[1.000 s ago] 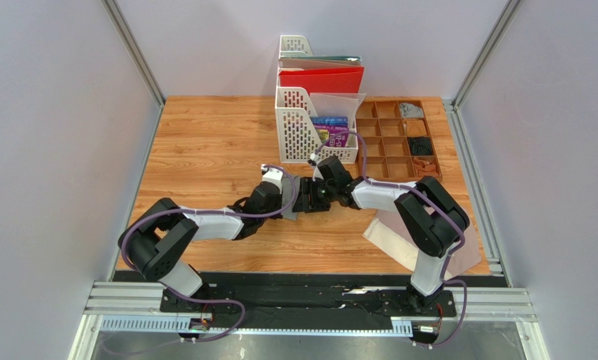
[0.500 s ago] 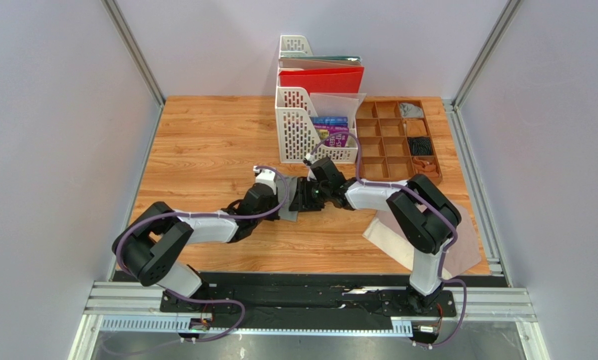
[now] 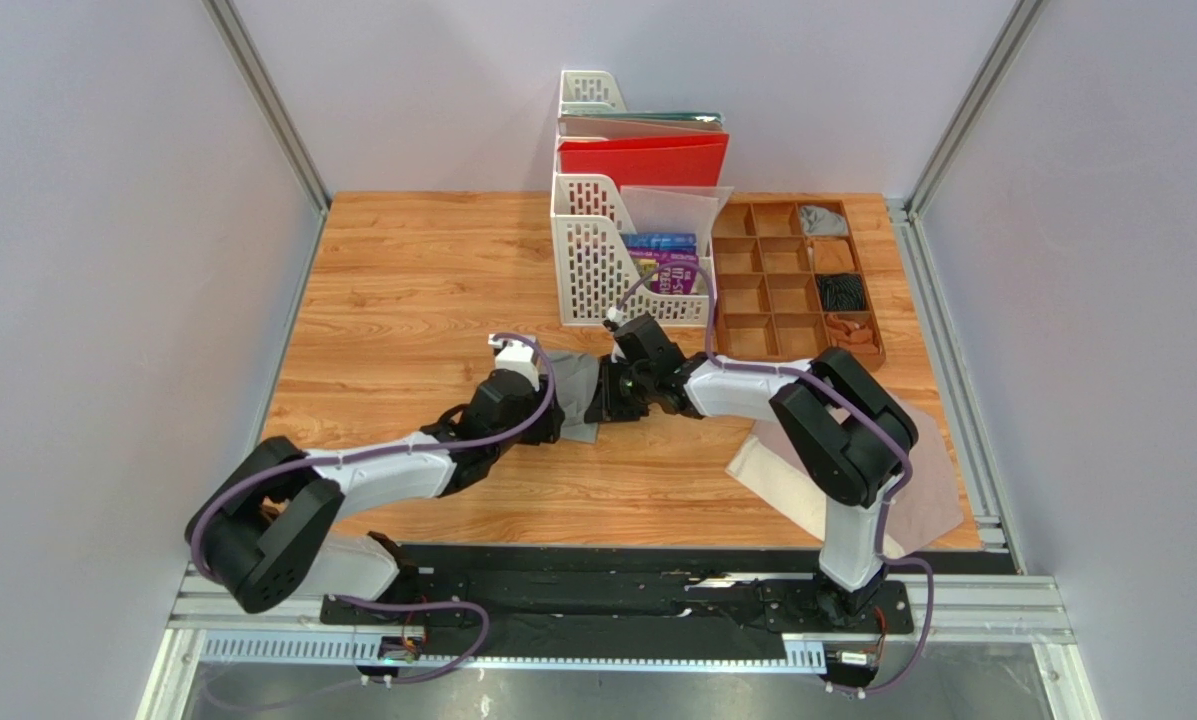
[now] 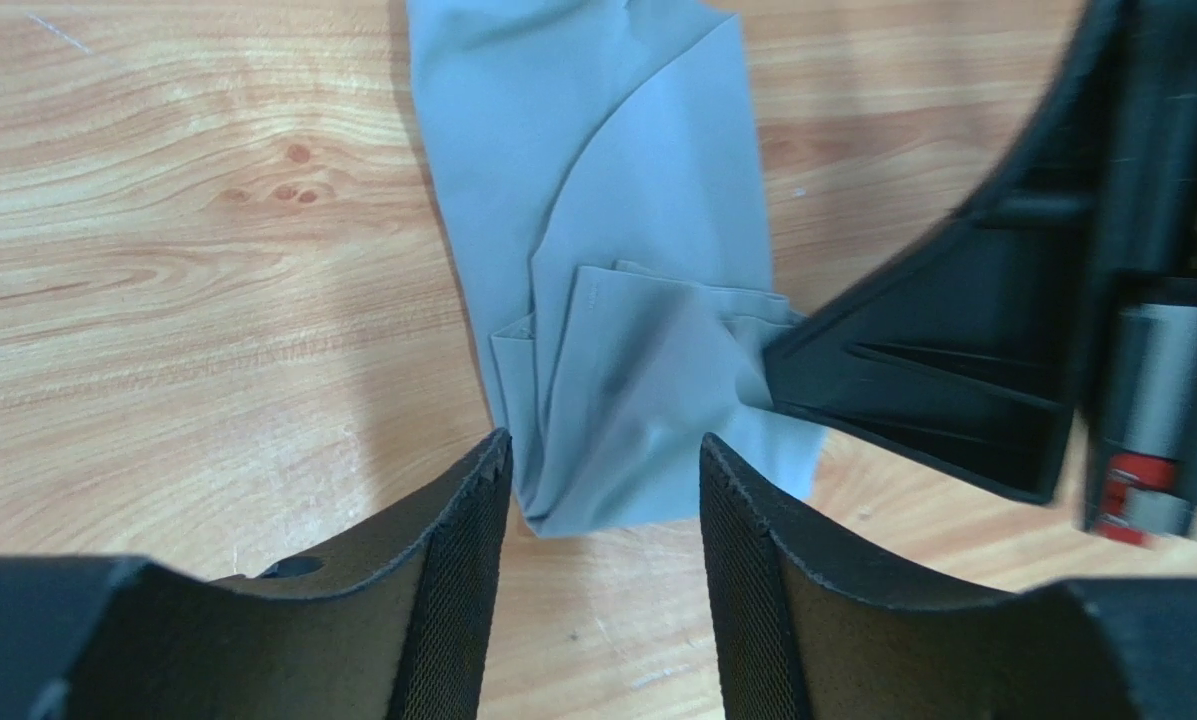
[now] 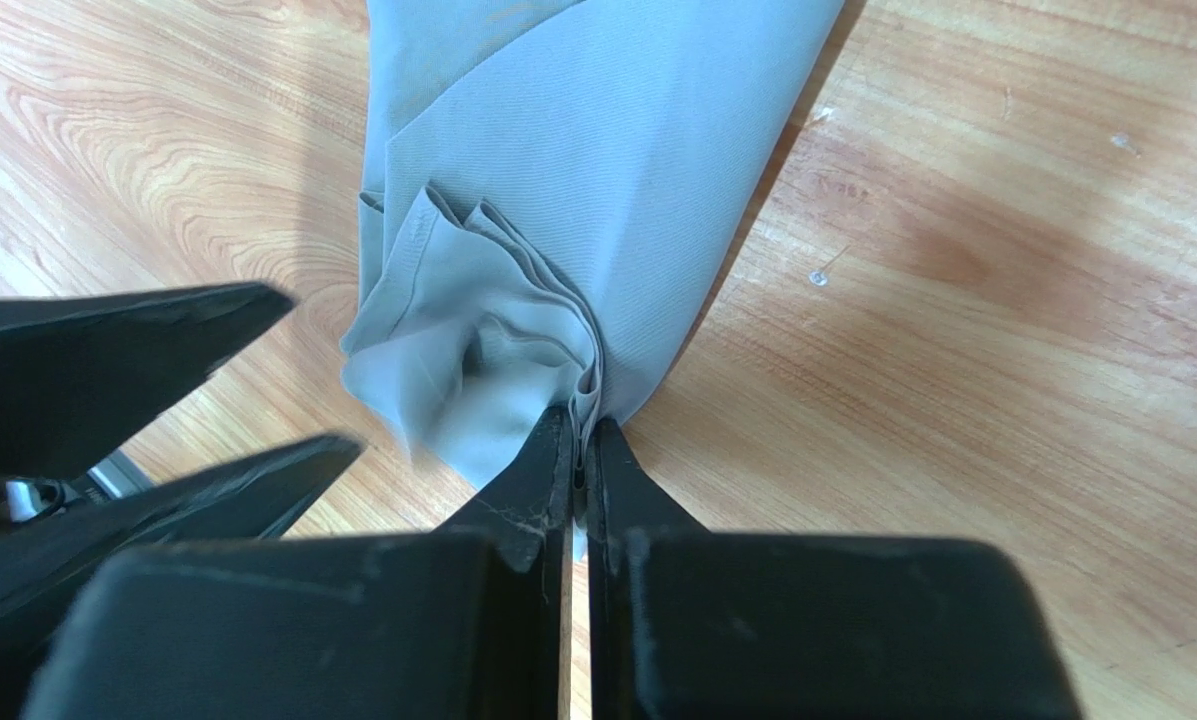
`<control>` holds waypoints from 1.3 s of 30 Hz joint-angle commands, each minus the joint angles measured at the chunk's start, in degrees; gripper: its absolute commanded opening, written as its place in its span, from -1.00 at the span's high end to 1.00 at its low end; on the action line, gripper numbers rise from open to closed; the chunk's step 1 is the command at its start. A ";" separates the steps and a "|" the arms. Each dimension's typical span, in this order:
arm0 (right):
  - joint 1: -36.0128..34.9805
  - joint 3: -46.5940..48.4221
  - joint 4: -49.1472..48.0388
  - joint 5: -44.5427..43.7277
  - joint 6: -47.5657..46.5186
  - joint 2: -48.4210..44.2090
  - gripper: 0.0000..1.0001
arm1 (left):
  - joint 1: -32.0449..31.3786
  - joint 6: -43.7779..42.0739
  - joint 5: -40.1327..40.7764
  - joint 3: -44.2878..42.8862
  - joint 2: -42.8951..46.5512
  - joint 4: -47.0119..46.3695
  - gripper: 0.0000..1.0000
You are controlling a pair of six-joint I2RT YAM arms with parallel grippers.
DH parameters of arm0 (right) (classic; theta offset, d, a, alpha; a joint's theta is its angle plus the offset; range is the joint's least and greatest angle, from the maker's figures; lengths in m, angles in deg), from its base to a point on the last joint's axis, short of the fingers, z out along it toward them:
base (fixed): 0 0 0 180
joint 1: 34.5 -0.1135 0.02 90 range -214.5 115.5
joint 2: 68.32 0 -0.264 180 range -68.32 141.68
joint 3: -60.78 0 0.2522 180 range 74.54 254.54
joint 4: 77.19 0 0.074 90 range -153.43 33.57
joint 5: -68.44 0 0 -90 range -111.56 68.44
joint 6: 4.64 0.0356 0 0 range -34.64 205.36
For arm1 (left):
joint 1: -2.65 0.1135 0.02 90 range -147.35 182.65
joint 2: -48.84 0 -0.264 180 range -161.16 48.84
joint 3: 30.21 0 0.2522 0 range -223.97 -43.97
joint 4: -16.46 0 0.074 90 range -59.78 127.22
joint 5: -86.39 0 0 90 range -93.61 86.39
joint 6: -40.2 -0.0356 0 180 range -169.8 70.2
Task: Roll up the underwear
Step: Roll the underwear at the center of the board.
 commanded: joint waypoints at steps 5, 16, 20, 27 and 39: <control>-1.13 1.60 4.00 -3.67 -2.53 -0.17 1.00 | 0.35 0.84 -5.15 0.82 3.76 0.30 -0.17; -1.57 2.57 4.79 -3.76 -2.79 0.19 1.00 | 1.22 -1.27 -4.01 -0.77 -1.25 0.48 -0.19; -1.66 2.66 5.06 -3.76 -2.97 0.19 1.00 | 1.93 -1.36 -2.52 -1.56 -3.01 0.75 -0.19; -1.66 2.92 5.06 -3.67 -2.88 0.36 1.00 | 2.54 -1.28 -2.78 -2.26 -5.91 -2.68 -0.18; -1.84 3.01 5.50 -3.67 -3.32 0.10 1.00 | 2.63 -1.10 -4.18 -2.18 -8.73 -5.67 0.18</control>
